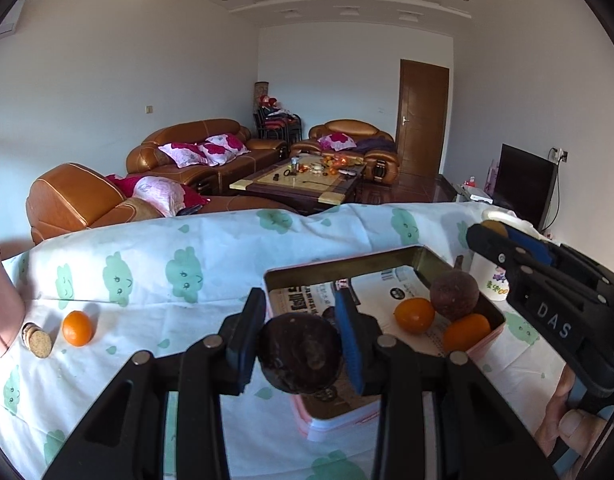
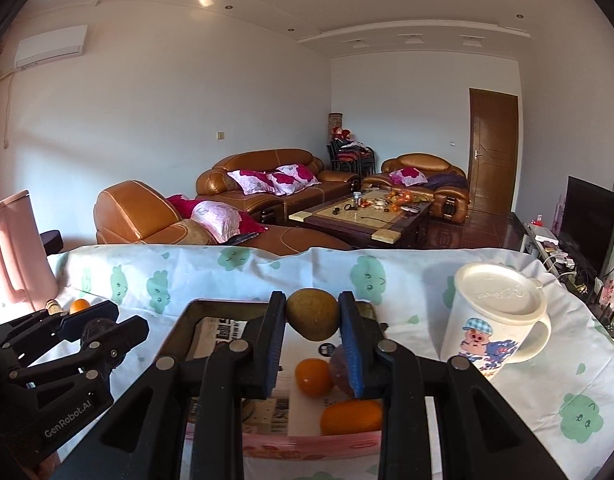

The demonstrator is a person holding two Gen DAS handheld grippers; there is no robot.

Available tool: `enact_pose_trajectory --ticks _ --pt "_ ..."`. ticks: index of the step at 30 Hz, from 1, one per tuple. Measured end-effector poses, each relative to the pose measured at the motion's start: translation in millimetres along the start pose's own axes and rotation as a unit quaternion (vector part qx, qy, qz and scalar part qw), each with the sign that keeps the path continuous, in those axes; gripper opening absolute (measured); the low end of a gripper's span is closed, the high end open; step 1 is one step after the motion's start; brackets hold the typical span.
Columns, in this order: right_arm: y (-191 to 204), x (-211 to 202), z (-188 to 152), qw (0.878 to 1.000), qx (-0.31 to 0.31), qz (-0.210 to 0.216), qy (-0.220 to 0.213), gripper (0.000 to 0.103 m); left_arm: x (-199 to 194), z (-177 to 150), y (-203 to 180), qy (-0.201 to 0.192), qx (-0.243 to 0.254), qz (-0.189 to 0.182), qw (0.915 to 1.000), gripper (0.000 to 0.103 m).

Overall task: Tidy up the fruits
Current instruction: 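Carry the brown fruit and dark fruit into the pink tin box and release both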

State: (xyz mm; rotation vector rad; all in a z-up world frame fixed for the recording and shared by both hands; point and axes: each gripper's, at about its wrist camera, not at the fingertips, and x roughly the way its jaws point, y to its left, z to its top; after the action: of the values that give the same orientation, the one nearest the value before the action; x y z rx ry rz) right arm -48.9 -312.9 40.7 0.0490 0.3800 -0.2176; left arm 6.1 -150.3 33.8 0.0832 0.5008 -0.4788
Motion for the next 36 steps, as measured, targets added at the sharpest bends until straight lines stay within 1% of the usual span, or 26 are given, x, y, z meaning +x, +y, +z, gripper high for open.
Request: enact_pose_trajectory --ticks 4,6,10,13,15,19,21,24,27,29,30,31,32,33,34,35,36 --pt "-15.5 7.4 0.1 1.000 0.003 -0.020 0.008 0.029 11.7 9.9 -17.4 0.003 0.001 -0.018 0.9998 0.038" --pt "-20.8 13.7 -1.2 0.999 0.006 -0.027 0.016 0.029 21.0 12.6 -27.8 0.008 0.008 -0.019 0.9998 0.038" --pt "-29.4 31.5 -4.8 0.998 0.024 -0.016 0.052 0.029 40.6 11.6 -43.4 0.028 0.020 -0.029 0.9990 0.038" --pt "-33.5 42.3 -8.5 0.996 0.033 -0.014 0.077 0.029 52.2 9.1 -49.0 0.043 0.031 -0.022 0.9983 0.038" --pt "-34.8 49.4 -9.7 0.995 0.042 -0.004 0.088 0.029 58.4 7.1 -50.4 0.053 0.032 -0.017 0.9980 0.038" --pt "-36.8 51.4 -9.5 0.995 0.046 -0.001 0.089 0.029 64.1 3.0 -49.9 0.065 0.035 -0.006 0.9973 0.038" --pt "-37.5 49.6 -8.6 0.995 0.052 0.007 0.086 0.029 64.5 1.4 -47.3 0.067 0.033 0.000 0.9972 0.038" --pt "-31.9 46.4 -6.0 0.996 0.040 0.010 0.076 0.029 64.9 1.4 -46.4 0.066 0.031 0.001 0.9973 0.038" --pt "-23.6 52.1 -7.1 0.996 0.032 0.027 0.084 0.029 64.5 1.6 -47.1 0.067 0.034 0.010 0.9971 0.038" --pt "-20.4 55.7 -9.2 0.994 0.033 0.048 0.089 0.030 63.2 1.8 -47.8 0.063 0.035 0.014 0.9973 0.038" --pt "-19.1 55.9 -9.5 0.994 0.031 0.055 0.089 0.030 61.9 1.8 -48.4 0.059 0.036 0.017 0.9975 0.040" --pt "-18.2 56.4 -9.9 0.993 0.033 0.068 0.090 0.031 61.0 1.8 -49.5 0.055 0.038 0.018 0.9976 0.044" --pt "-17.6 56.5 -10.1 0.992 0.039 0.080 0.091 0.035 58.7 1.8 -50.4 0.051 0.040 0.017 0.9978 0.059" --pt "-17.5 55.7 -10.1 0.991 0.044 0.090 0.091 0.044 55.3 1.4 -51.5 0.046 0.042 0.016 0.9979 0.077" --pt "-17.4 54.3 -10.2 0.990 0.050 0.100 0.088 0.048 51.4 1.0 -53.4 0.039 0.046 0.017 0.9980 0.084" --pt "-17.1 52.1 -9.6 0.990 0.054 0.104 0.083 0.056 47.0 1.1 -55.2 0.030 0.051 0.017 0.9981 0.092" --pt "-17.3 49.1 -9.0 0.990 0.056 0.103 0.075 0.060 42.2 1.7 -56.9 0.022 0.057 0.019 0.9980 0.096"
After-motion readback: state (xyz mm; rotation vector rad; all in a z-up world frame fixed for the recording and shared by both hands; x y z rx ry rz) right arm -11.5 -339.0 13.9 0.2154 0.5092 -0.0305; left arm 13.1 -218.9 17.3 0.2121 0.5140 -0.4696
